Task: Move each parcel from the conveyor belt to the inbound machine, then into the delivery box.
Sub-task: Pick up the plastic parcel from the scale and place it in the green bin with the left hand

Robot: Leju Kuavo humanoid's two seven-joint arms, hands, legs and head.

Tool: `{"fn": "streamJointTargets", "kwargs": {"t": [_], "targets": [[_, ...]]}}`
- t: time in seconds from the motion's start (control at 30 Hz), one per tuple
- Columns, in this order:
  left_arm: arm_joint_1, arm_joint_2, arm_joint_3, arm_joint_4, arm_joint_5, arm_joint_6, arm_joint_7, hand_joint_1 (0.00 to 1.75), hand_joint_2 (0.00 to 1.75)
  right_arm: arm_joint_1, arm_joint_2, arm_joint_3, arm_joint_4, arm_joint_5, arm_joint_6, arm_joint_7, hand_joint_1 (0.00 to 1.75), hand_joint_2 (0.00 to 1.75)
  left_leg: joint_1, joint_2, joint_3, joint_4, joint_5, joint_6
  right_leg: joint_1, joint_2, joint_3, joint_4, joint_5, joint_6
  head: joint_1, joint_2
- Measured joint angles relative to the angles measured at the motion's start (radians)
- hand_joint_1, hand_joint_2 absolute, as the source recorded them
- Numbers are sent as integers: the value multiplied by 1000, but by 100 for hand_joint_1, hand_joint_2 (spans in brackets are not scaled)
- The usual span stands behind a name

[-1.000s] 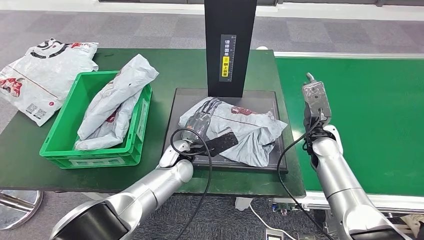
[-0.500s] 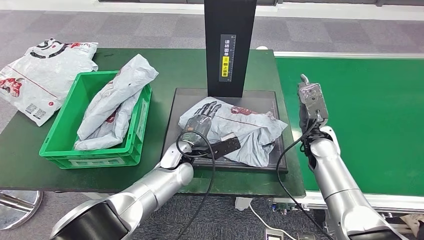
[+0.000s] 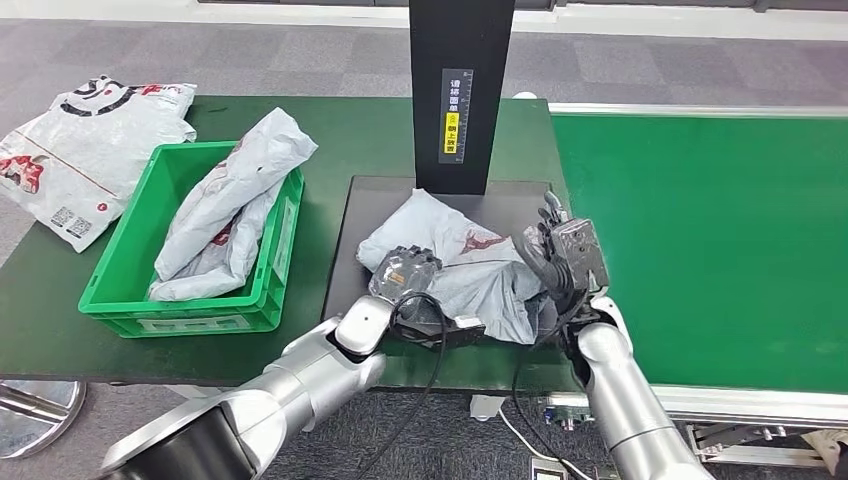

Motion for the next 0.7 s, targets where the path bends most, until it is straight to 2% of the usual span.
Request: {"fn": "streamJointTargets", "kwargs": {"t": [0.4,0.7], "targets": [[-4,0,-16,8,-50,38,-8,175,175,49,16,-29,-82,27,7,21,0,175,0,1,0,0,0,0,0,1,0,0,0,0,0,0],[-5,3,6,8,-61,123,-22,175,175,48,20,-34,-82,37,5,9,0,175,0,0,0,0,0,0,0,0,0,0,0,0,0,0]]}}
